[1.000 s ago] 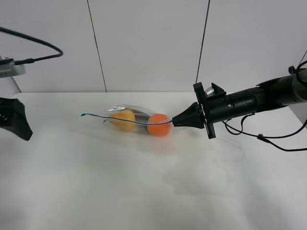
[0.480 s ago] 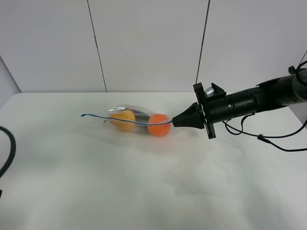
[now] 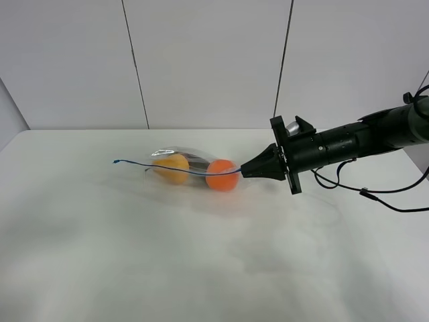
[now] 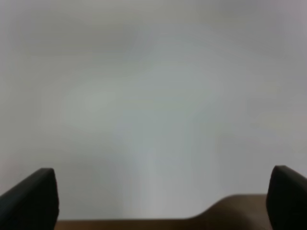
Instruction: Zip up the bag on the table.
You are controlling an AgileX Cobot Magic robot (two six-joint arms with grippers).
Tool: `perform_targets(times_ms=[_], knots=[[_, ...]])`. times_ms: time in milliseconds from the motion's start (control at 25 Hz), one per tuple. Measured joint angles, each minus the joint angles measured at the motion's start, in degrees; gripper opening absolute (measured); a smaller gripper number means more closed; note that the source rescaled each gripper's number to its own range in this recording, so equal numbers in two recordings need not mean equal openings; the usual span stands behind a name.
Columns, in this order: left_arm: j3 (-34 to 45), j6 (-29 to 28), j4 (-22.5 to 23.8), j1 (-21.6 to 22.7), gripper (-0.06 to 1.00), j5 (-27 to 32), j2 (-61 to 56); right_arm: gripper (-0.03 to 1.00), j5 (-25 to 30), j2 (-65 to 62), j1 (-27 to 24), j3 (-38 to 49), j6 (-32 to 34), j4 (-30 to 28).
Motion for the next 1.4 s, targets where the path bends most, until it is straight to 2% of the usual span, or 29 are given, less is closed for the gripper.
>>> perform_targets(times_ms=[360, 520, 600, 640, 720, 800, 840, 960, 1080, 1280, 1400], knots=[[0.12, 0.0, 0.0, 0.0, 1.0, 0.11, -15.77, 0.0, 0.0, 0.0, 0.0, 0.0, -0.11, -0.05], [0.12, 0.0, 0.0, -0.02, 1.0, 0.17, -16.95, 0.03, 0.0, 0.0, 0.0, 0.0, 0.1, -0.84], [0.12, 0.0, 0.0, -0.22, 1.0, 0.17, -16.95, 0.12, 0.0, 0.0, 0.0, 0.0, 0.89, -1.81], [0.12, 0.0, 0.0, -0.33, 1.0, 0.17, -16.95, 0.2, 0.06, 0.0, 0.0, 0.0, 1.17, -2.37], [0.12, 0.0, 0.0, -0.39, 1.0, 0.17, -16.95, 0.43, 0.12, 0.0, 0.0, 0.0, 1.44, -3.99], [0.12, 0.0, 0.0, -0.51, 1.0, 0.17, -16.95, 0.69, 0.17, 0.0, 0.0, -0.4, 1.57, -6.22], [0.12, 0.0, 0.0, -0.51, 1.0, 0.17, -16.95, 0.79, 0.23, 0.0, 0.0, -1.13, 1.9, -8.39], [0.12, 0.0, 0.0, -0.51, 1.0, 0.17, -16.95, 0.9, 0.41, 0.0, 0.0, -6.97, 6.54, -17.35], [0.12, 0.0, 0.0, -0.51, 1.0, 0.17, -16.95, 0.92, 0.55, -0.06, 0.0, -14.89, 14.51, -31.93], [0.12, 0.0, 0.0, -0.51, 1.0, 0.17, -16.95, 0.93, 0.55, -0.06, 0.0, -26.14, 27.35, -60.86], [0.12, 0.0, 0.0, -0.51, 1.0, 0.17, -16.95, 0.93, 0.5, -0.46, 0.0, -28.79, 31.55, -71.85]])
